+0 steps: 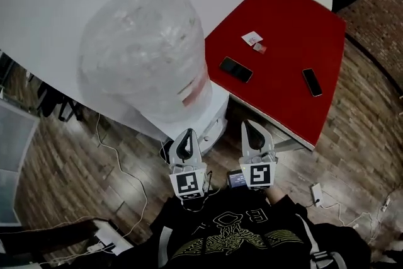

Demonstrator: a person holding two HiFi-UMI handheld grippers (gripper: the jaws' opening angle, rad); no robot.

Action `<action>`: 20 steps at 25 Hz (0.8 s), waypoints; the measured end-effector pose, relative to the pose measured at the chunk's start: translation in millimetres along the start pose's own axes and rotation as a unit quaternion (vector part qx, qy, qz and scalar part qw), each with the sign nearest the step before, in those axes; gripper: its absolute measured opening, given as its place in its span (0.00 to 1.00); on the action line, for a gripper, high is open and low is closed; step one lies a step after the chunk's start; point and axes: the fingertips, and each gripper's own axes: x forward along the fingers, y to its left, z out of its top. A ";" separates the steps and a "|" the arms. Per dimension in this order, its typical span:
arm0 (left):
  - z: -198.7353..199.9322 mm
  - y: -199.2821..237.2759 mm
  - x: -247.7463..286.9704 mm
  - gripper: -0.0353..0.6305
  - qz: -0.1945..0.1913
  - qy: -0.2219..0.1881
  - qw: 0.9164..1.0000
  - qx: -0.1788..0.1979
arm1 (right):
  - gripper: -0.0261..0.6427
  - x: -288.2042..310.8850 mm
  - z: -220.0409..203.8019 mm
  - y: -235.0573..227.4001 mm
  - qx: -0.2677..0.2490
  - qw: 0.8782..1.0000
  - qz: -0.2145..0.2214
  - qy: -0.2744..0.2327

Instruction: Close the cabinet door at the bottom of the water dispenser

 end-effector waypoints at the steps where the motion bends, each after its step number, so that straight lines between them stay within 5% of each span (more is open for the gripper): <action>1: 7.3 3.1 -1.7 0.06 0.005 -0.003 1.000 -0.005 | 0.04 -0.1 7.6 0.8 0.018 1.000 -0.001 -0.006; 9: 53.0 15.7 4.4 0.06 0.016 -0.044 0.999 -0.014 | 0.04 11.6 41.7 -5.2 0.090 0.995 -0.001 -0.041; 20: 51.2 17.2 6.0 0.06 0.020 -0.034 0.999 0.000 | 0.03 22.5 47.6 7.2 0.084 0.995 0.022 -0.039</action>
